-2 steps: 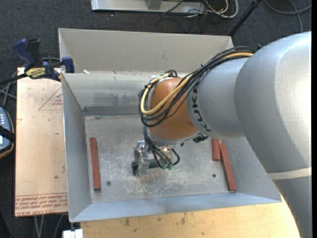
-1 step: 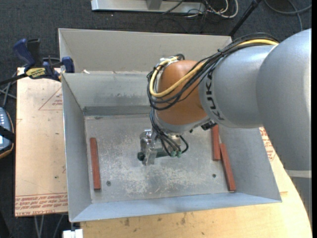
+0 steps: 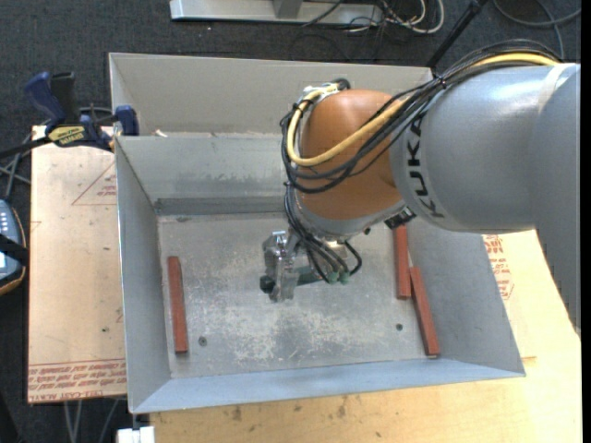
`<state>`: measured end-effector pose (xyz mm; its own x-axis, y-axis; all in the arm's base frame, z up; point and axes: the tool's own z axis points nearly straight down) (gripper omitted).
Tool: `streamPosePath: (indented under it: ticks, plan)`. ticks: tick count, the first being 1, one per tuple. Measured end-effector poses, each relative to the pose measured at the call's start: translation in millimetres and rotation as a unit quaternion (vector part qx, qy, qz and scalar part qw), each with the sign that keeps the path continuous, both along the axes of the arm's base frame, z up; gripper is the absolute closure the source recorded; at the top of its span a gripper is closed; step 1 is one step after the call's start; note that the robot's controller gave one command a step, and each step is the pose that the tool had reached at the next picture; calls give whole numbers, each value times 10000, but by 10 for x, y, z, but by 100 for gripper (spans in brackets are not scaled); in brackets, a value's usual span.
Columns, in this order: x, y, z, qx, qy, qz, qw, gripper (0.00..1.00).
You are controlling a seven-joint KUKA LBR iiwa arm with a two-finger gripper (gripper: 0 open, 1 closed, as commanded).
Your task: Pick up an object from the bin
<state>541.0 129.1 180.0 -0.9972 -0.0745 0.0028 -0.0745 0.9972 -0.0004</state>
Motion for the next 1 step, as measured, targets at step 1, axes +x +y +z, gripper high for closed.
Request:
streamPosePath:
  ticks: [1]
  plan:
    - [-189, -507, 893, 6, -16, 96, 10000, 100]
